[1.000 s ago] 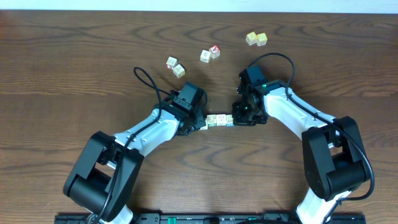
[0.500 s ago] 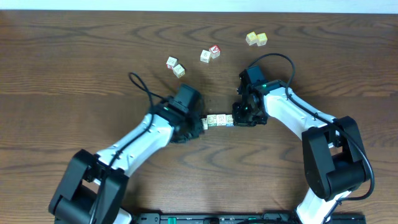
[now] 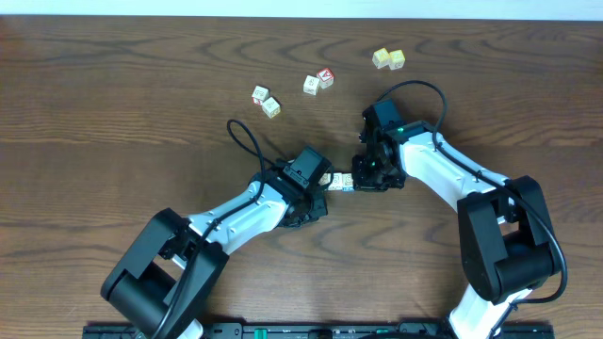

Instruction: Lift 4 blocks

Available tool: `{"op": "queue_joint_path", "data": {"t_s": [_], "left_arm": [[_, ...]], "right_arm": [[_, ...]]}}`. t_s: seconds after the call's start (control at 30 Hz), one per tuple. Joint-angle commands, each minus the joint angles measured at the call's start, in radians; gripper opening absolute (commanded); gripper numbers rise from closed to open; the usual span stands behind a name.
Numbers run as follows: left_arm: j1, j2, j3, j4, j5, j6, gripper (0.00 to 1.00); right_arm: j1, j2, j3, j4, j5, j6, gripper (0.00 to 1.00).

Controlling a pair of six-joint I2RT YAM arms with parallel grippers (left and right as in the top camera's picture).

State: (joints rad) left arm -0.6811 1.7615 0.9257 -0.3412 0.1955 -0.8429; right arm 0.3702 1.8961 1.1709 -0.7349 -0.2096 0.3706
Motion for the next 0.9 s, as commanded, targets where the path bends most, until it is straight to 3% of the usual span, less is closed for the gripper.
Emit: {"op": "queue_joint_path", "data": {"t_s": [0.0,0.4,0.87], "left_arm": [[0.002,0.027,-0.008,0.02,-0.033,-0.016,0.07],[0.002,0.027,-0.008,0.029,-0.137,-0.016,0.07],[0.002,0.027,-0.008,0.082,-0.138,-0.016,0.07]], "right_arm": [[0.004,-0.005,-0.002,0.002,0.002,-0.012,0.02],[0.004,-0.005,-0.002,0.002,0.003,-0.012,0.02],[0.004,-0.005,-0.002,0.006,0.003,-0.012,0.01]]}}
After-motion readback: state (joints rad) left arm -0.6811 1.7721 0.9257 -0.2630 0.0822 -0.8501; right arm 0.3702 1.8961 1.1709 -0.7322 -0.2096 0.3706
